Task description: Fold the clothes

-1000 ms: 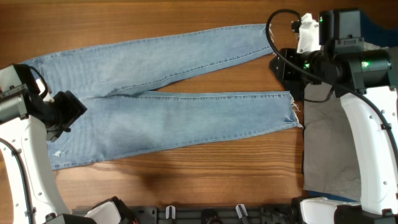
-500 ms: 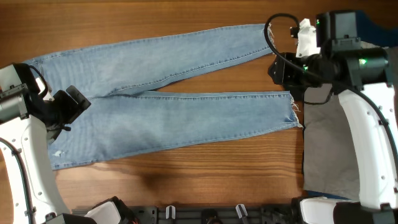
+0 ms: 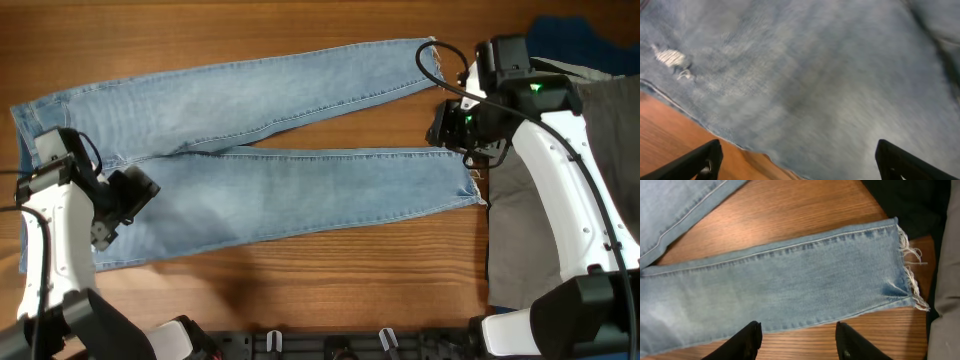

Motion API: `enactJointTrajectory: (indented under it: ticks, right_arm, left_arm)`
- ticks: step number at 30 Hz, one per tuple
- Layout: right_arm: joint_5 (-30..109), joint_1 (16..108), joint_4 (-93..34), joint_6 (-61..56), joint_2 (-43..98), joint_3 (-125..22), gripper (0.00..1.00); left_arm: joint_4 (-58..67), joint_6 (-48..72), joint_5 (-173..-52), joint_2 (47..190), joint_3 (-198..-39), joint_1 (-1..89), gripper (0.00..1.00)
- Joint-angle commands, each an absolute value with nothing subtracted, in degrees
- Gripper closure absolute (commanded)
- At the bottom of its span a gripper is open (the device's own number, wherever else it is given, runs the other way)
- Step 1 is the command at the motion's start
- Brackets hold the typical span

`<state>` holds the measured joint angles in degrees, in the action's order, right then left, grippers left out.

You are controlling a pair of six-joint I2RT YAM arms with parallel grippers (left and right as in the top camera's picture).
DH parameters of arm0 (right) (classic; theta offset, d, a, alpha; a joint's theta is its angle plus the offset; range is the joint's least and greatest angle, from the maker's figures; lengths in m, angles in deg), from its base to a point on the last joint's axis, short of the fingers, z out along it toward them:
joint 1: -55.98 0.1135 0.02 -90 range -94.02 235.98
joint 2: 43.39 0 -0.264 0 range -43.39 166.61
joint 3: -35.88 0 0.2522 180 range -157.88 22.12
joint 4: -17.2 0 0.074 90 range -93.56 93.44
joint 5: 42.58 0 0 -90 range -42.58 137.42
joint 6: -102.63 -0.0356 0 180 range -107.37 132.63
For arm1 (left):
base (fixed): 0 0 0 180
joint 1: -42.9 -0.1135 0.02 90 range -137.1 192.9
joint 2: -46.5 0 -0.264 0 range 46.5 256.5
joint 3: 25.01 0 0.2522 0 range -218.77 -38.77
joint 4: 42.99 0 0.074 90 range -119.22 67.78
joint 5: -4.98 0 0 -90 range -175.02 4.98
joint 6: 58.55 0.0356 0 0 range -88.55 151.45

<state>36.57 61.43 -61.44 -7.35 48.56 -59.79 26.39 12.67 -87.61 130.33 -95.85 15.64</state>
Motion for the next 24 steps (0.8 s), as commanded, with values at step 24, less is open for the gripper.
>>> enactJointTrajectory:
  ticks: [24]
  right_arm:
    - [37.2,58.7,-54.8,-8.5,50.1,-52.2,0.46]
  left_arm:
    - [4.1,10.3,-81.5,147.2,-95.3,-19.4,0.32]
